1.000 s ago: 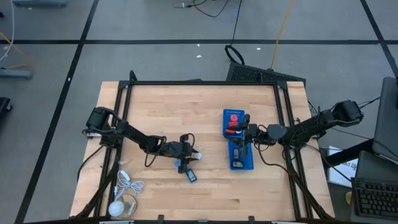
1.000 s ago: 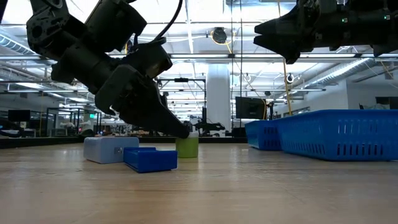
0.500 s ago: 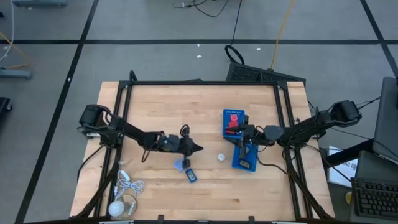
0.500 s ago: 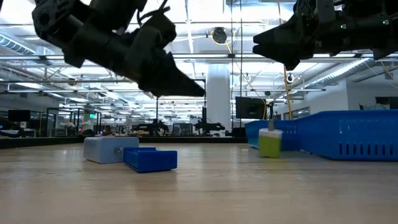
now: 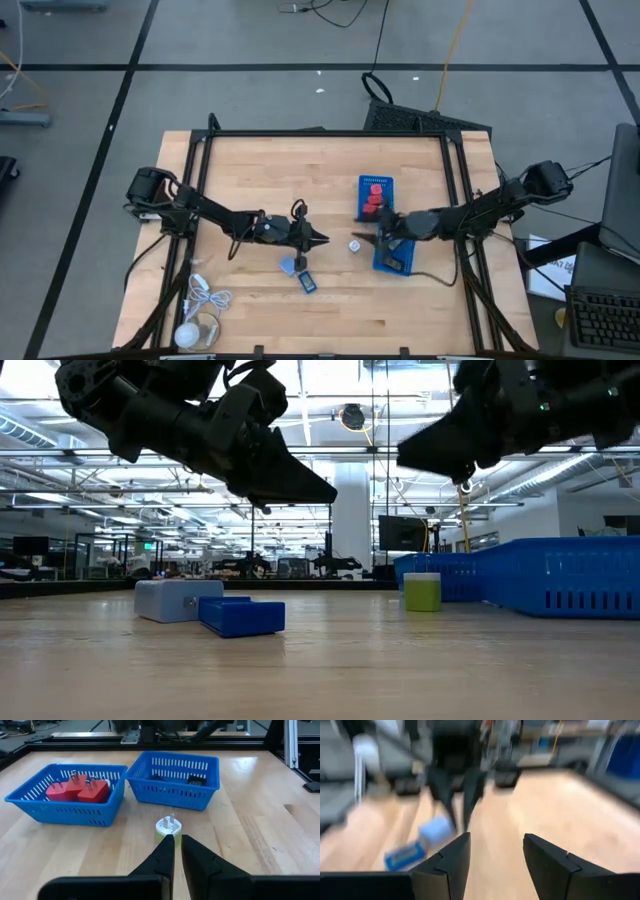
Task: Pick & Place Office items
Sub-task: Put the green charger adapter into the top blue bin
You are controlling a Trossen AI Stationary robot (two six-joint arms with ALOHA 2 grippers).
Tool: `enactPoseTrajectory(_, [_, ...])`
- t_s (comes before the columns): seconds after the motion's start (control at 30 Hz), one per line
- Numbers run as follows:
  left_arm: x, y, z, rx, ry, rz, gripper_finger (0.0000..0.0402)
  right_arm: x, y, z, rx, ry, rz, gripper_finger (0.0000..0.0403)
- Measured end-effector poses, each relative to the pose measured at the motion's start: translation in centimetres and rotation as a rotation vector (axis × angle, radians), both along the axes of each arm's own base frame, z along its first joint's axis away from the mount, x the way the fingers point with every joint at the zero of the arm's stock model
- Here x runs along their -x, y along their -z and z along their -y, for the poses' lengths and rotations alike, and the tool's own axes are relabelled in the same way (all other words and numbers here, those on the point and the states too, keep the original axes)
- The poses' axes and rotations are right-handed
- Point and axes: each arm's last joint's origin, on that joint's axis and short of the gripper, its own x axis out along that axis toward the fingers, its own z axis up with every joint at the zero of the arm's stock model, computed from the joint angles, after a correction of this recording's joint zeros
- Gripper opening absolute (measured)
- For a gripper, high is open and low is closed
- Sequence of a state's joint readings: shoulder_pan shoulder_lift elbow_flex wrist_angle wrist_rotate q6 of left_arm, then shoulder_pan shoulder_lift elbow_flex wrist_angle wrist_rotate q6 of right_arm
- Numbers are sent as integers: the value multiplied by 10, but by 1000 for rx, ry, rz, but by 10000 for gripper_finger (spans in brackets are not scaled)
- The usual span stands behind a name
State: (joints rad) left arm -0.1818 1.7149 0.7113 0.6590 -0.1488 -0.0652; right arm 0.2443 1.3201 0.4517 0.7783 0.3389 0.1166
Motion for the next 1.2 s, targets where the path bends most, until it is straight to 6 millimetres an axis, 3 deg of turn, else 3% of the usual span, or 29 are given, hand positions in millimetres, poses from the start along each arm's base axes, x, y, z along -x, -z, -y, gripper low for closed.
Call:
enactPoseTrajectory(0.3, [-1, 0, -4, 22, -25, -1, 37, -47, -14, -28, 11, 30, -621, 240])
enactPoseTrajectory(0.43, [0, 1, -4, 44, -34, -8, 37, -61, -14, -36, -8, 26, -772, 278])
enactPoseTrajectory(0.6, [0, 1, -4, 46, -35, -14, 37, -73, 4, -39, -39, 33, -846, 294])
enactPoseTrajectory(0.77, [0, 2, -4, 75, -47, -26, 37, -79, 22, -36, -49, 66, -891, 281])
enactPoseTrajectory(0.93, [1, 5, -4, 77, -51, -52, 37, -81, 27, -30, -106, 124, -899, 258])
enactPoseTrajectory(1.2, [2, 6, -4, 75, -52, -65, 37, -82, 27, -27, -182, 79, -930, 159])
